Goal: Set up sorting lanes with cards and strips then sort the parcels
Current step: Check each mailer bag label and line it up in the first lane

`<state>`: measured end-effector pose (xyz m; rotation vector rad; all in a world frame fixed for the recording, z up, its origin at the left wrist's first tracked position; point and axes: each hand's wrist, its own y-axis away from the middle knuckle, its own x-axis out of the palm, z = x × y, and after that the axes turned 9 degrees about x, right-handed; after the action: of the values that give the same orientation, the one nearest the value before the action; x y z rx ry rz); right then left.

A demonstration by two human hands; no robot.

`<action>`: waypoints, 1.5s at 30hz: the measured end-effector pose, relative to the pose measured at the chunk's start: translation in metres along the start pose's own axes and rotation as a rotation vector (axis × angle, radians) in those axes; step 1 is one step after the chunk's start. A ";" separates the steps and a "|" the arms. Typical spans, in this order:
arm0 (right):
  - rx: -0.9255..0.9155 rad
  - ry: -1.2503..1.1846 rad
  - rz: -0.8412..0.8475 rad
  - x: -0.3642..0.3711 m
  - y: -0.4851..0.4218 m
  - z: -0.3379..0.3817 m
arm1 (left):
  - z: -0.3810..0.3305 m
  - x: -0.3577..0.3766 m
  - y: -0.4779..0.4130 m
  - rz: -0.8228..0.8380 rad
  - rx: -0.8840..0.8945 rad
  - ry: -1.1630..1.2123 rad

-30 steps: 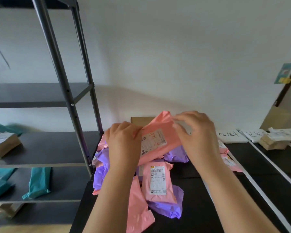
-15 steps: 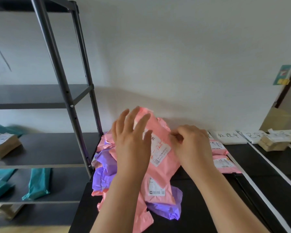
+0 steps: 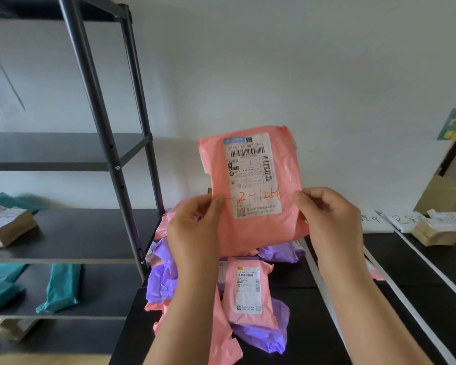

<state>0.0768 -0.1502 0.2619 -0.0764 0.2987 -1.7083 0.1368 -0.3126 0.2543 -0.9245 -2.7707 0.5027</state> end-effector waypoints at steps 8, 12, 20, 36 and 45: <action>-0.019 -0.033 -0.005 -0.004 0.001 0.014 | -0.016 -0.007 -0.001 0.075 -0.049 0.161; -0.016 -0.089 -0.003 -0.011 0.008 0.023 | -0.025 -0.011 -0.002 0.095 -0.074 0.249; -0.008 -0.187 -0.008 -0.018 0.014 0.040 | -0.035 -0.017 -0.002 0.146 -0.088 0.269; -0.076 -0.007 0.165 -0.020 0.016 0.032 | -0.039 -0.025 -0.006 0.128 0.014 0.295; -0.145 -0.001 0.015 -0.020 0.019 0.042 | -0.047 -0.028 -0.001 0.207 0.062 0.281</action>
<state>0.1079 -0.1397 0.2999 -0.1809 0.4210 -1.6699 0.1712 -0.3179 0.2962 -1.1748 -2.4105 0.4470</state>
